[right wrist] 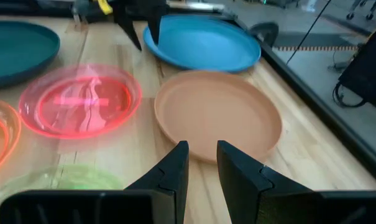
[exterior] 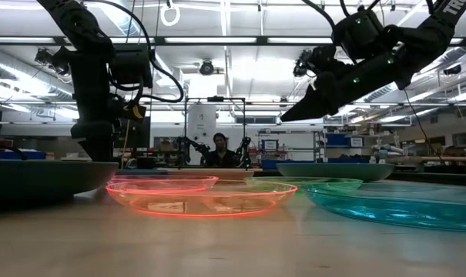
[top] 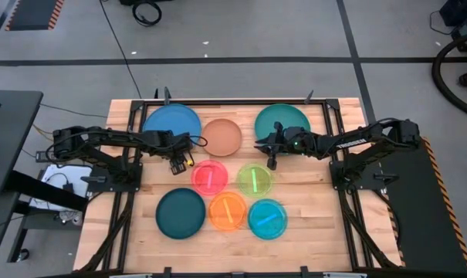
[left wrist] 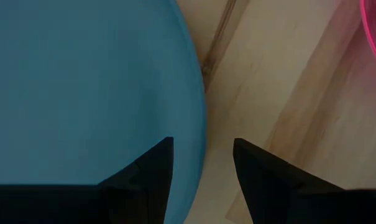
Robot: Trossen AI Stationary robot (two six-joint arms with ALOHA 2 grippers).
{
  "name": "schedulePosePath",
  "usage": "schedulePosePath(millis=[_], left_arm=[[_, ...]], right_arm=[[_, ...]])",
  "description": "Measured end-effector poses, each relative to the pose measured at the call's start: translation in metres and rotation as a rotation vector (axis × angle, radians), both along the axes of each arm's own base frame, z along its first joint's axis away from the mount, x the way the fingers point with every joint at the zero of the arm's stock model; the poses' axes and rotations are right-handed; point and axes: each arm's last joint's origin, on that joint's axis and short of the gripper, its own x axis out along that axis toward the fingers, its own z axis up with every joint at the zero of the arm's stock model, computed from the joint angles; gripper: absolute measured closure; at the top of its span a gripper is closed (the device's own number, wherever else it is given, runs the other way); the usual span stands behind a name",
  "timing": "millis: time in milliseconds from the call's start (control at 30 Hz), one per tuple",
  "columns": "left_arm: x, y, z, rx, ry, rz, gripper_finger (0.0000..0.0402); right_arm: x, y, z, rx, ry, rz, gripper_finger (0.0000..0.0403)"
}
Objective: Stack plastic plates
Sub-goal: Stack the big green plate on the big blue plate
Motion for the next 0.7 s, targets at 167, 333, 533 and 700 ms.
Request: schedulePosePath(millis=[167, 333, 533, 700], left_arm=[[0.000, 0.000, 0.000, 0.002, 0.004, -0.013, 0.0225], [0.000, 0.000, 0.000, -0.005, 0.007, -0.033, 0.0225], [0.000, 0.000, 0.000, -0.007, 0.006, -0.033, 0.0225], [0.000, -0.001, 0.001, -0.008, 0.004, -0.037, 0.0225]], right_arm=[[-0.001, 0.000, -0.002, 0.031, 0.018, -0.011, 0.0309], [0.002, 0.000, 0.000, 0.043, 0.083, -0.012, 0.0309], [0.007, -0.003, 0.007, 0.043, 0.174, -0.047, 0.0309], [0.003, -0.004, 0.003, 0.026, 0.253, -0.104, 0.0309]])
